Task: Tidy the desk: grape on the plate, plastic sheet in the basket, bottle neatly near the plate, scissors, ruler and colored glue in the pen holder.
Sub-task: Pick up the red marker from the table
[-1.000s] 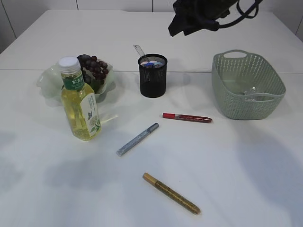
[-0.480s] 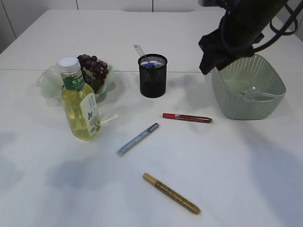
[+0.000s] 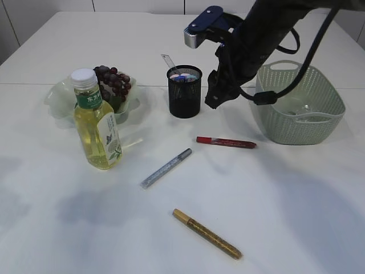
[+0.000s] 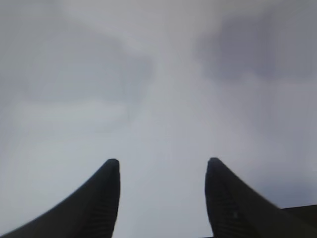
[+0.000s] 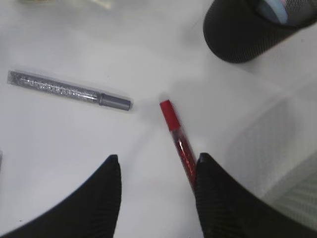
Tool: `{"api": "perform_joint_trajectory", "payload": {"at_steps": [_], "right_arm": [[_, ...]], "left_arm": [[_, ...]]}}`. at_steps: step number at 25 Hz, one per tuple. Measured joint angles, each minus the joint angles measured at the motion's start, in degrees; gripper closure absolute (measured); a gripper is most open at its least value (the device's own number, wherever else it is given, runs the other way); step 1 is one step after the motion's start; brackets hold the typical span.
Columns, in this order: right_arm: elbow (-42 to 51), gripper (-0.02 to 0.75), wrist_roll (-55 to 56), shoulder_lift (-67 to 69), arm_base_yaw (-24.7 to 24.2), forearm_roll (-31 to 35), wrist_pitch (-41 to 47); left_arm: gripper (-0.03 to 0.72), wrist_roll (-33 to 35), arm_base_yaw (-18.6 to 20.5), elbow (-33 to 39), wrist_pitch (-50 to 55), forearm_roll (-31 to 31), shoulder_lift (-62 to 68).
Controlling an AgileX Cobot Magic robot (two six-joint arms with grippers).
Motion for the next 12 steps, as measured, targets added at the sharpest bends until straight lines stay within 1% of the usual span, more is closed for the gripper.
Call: {"api": "perform_joint_trajectory", "payload": {"at_steps": [4,12], "right_arm": [[-2.69,0.351,-5.19,4.12,0.21,-0.1,0.14],[-14.06,0.351,-12.82,15.1,-0.51,-0.13,6.66]], "left_arm": [[0.285,0.6,0.0,0.0,-0.65,0.0,0.0],[0.285,0.82,0.0,0.0,-3.35,0.0,0.0]]}}
